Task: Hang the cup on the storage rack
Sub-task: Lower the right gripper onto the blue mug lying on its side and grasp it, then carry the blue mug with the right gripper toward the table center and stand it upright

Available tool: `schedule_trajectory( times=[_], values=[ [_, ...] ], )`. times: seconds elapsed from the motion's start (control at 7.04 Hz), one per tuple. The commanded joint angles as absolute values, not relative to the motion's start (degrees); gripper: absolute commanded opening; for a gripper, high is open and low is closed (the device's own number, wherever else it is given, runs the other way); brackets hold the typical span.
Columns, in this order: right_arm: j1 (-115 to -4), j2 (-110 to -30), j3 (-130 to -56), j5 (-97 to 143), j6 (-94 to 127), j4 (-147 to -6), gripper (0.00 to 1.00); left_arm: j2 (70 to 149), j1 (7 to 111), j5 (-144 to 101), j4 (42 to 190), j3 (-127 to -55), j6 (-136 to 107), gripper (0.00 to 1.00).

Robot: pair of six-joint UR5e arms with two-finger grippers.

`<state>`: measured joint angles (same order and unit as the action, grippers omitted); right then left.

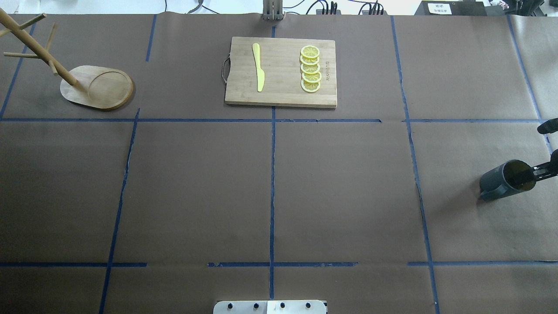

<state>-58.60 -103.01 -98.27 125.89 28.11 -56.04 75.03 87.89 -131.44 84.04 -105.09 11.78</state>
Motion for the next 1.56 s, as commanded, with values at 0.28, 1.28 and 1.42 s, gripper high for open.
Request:
schedule_trajectory(
  times=[0.28, 1.28, 1.42],
  values=[
    [-58.3, -102.7, -100.0, 127.7, 29.3, -55.9, 0.00, 75.0, 87.9, -131.4, 84.0, -105.4, 11.8, 1.00],
    [-42.1, -61.9, -107.1, 117.3, 37.8, -95.1, 0.00, 75.0, 87.9, -131.6, 84.3, -105.9, 11.8, 1.00],
    [-38.9, -57.5, -106.0, 113.6, 42.2, -97.7, 0.00, 75.0, 87.9, -131.6, 84.4, -105.9, 11.8, 1.00]
  ],
)
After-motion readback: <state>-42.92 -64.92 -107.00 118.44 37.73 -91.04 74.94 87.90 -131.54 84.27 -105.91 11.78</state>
